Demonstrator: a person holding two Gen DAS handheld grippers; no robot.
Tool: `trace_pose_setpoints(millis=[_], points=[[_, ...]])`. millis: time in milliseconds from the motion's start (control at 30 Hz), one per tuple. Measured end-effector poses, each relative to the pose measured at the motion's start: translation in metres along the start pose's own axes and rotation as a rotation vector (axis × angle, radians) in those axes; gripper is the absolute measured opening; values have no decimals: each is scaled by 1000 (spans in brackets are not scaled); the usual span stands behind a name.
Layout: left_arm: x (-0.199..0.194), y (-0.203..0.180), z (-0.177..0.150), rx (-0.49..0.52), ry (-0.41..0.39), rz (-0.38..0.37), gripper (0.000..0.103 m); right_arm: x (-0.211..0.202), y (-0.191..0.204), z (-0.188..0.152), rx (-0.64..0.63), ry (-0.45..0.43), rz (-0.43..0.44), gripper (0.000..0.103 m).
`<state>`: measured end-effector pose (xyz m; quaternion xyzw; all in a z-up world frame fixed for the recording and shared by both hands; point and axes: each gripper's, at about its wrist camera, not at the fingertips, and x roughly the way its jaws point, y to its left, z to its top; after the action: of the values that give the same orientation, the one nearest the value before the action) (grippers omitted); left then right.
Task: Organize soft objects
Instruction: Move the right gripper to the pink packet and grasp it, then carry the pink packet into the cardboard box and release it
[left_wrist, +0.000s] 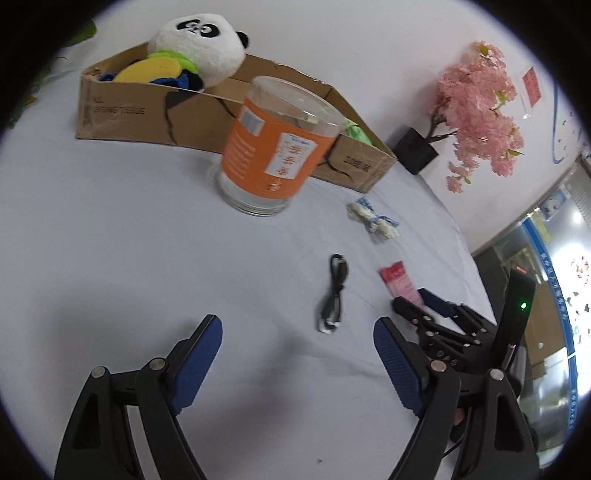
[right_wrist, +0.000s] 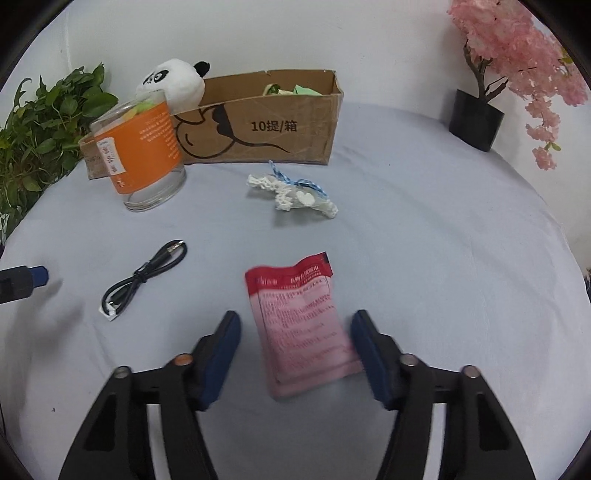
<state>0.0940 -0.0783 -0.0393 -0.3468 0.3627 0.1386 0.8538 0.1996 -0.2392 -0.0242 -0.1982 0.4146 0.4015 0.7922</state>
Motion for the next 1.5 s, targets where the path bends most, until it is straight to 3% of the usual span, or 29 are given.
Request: trace_pose_setpoints(millis=[33,67,167,400,500,600,667,833,1000,1033,1067,1167,1300,1500], points=[[1,-2,0,-1,5,-38,84,-3,5,-2,-2,-5,-4,40],[4,-5,1,-7,16,-100,84,-4,11,-2,-8,-6,-10,36],[14,-15,4,-18,52,-195,83,-6,23,-1,-34,-17,-61,30],[45,-37,16,-21,150,-316,80,-44,38,-11,57,-91,51,26],[57,-51,23,4,166,-358,70,-56,51,-14,49,-125,59,26],[74,-67,29,46,195,-360,53,-60,57,-13,17,-161,27,26],[88,-77,33,65,226,-367,34,-62,52,-10,25,-181,6,26],[110,-99,52,105,216,-363,26,-56,36,2,5,-192,-80,26],[131,-120,81,143,191,-365,24,-43,12,21,-38,-225,-172,26],[135,-123,86,147,184,-360,14,-41,7,27,-43,-233,-185,26],[139,-125,94,154,171,-351,11,-38,1,33,-44,-247,-199,25],[151,-133,120,146,140,-364,11,-30,-14,53,-82,-288,-240,25],[154,-140,153,147,68,-363,11,-17,-32,87,-138,-350,-266,25],[152,-131,209,84,-53,-322,10,6,-51,153,-171,-452,-194,25]])
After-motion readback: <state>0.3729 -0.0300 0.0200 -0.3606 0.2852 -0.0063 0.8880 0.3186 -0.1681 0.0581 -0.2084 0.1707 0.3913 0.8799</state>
